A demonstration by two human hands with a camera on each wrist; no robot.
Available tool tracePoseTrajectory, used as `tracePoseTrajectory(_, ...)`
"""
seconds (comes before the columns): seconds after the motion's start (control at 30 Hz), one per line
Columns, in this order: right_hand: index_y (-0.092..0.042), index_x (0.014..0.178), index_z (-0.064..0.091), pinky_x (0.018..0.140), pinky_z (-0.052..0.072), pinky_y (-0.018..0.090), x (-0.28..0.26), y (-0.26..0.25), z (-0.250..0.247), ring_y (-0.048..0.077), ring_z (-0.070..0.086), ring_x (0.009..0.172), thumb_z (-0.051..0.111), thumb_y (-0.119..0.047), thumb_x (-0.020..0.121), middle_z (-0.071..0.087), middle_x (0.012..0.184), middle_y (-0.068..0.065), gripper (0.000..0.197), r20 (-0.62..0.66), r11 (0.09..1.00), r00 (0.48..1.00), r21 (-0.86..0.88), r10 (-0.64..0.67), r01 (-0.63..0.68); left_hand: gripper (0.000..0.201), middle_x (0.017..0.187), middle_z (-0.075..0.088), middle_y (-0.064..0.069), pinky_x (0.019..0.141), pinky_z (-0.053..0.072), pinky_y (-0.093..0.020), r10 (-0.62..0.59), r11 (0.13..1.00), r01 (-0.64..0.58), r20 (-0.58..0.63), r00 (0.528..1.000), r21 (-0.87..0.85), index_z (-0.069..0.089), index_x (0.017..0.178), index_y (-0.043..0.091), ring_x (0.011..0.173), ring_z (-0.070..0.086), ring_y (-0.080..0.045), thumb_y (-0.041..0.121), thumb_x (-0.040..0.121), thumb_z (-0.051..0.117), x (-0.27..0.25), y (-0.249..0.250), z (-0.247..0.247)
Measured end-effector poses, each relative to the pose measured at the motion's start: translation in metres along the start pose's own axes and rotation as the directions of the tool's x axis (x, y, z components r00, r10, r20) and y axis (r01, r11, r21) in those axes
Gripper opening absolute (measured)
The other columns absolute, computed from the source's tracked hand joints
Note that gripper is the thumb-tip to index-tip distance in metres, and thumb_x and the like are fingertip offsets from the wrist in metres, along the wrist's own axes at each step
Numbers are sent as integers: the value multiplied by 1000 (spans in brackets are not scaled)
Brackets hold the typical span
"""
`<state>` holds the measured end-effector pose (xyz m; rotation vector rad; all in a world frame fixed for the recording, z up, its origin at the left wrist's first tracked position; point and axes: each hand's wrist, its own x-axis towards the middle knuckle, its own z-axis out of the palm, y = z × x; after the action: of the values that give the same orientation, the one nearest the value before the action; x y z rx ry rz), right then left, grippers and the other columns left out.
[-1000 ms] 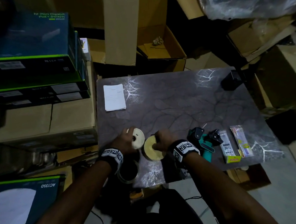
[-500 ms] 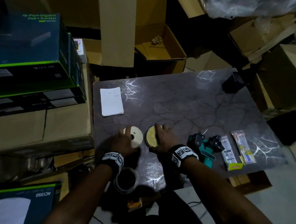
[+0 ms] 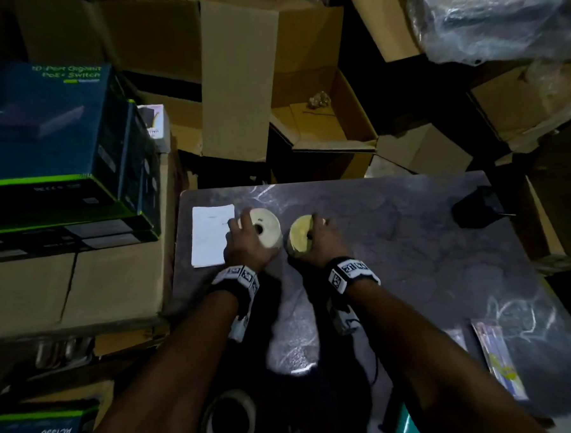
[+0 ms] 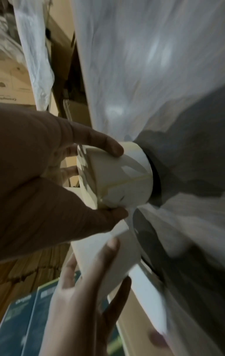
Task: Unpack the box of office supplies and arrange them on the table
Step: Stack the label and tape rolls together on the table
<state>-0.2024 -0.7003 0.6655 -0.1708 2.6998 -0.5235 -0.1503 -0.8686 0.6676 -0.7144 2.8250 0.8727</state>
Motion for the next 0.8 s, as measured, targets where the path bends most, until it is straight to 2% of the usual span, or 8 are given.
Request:
tracePoseTrajectory(0.13, -23, 146, 10, 98, 45, 49, 37, -14, -3, 44, 42, 122, 64, -72, 60, 31, 140, 20, 113, -26, 1000, 1000, -10, -13, 12, 104, 136, 34, -12, 84, 50, -48, -60, 998, 59, -47, 997, -38, 22, 144, 25, 117, 48, -42, 51, 61, 80, 38, 3, 11)
tracePoseTrajectory(0.23, -24, 150, 4, 102, 40, 51, 59, -19, -2, 46, 34, 130, 65, -69, 68, 20, 147, 20, 112, 29, 1000, 999, -8, -22, 22, 100, 136, 37, -12, 85, 50, -46, -45, 998, 38, -110, 993, -59, 26, 147, 24, 113, 51, -41, 49, 65, 78, 46, -6, 26)
tracePoseTrajectory(0.33, -22, 153, -1, 107, 36, 55, 64, -18, 5, 50, 24, 136, 67, -60, 75, 9, 153, 24, 110, 66, 999, 997, -10, -32, 33, 104, 141, 38, -14, 86, 50, -43, 6, 995, -17, -118, 993, -99, 29, 149, 20, 111, 53, -41, 42, 63, 82, 51, -16, 37)
tracePoseTrajectory(0.43, -21, 154, -3, 105, 35, 55, 57, -15, 10, 50, 24, 135, 64, -53, 82, 4, 155, 23, 103, 39, 999, 999, 12, -38, 37, 103, 149, 33, -16, 84, 50, -42, 46, 996, -53, -92, 995, -76, 26, 151, 17, 116, 52, -41, 30, 65, 81, 53, -20, 37)
tracePoseTrajectory(0.5, -21, 154, -5, 105, 34, 54, 54, -14, 10, 49, 24, 136, 63, -51, 84, 0, 157, 21, 102, 43, 998, 998, 29, -50, 48, 96, 155, 24, -14, 88, 48, -43, 31, 998, -35, -72, 997, -61, 23, 153, 19, 122, 49, -41, 19, 71, 75, 49, -17, 29)
tracePoseTrajectory(0.57, -20, 154, -5, 107, 33, 54, 52, -11, 10, 48, 19, 140, 64, -53, 82, -1, 159, 20, 105, 46, 997, 997, 43, -59, 57, 90, 158, 18, -14, 95, 44, -44, 44, 998, -46, -34, 998, -35, 21, 153, 18, 130, 42, -40, 15, 77, 69, 41, -17, 21)
tracePoseTrajectory(0.67, -16, 154, 0, 111, 31, 54, 37, -8, 7, 44, 9, 145, 69, -54, 77, 2, 158, 22, 110, -3, 998, 999, 35, -53, 53, 87, 159, 15, -13, 102, 41, -45, 84, 996, -84, 14, 996, -17, 23, 152, 18, 138, 34, -36, 20, 79, 69, 30, -29, 7)
tracePoseTrajectory(0.8, -12, 151, 15, 114, 22, 52, -2, -16, 5, 42, 10, 145, 69, -40, 81, 6, 158, 23, 93, -122, 992, 985, -56, -119, 113, 81, 159, 14, -8, 109, 36, -43, 99, 995, -98, 62, 993, -30, 31, 148, 20, 144, 26, -28, 25, 78, 73, 12, -40, -19)
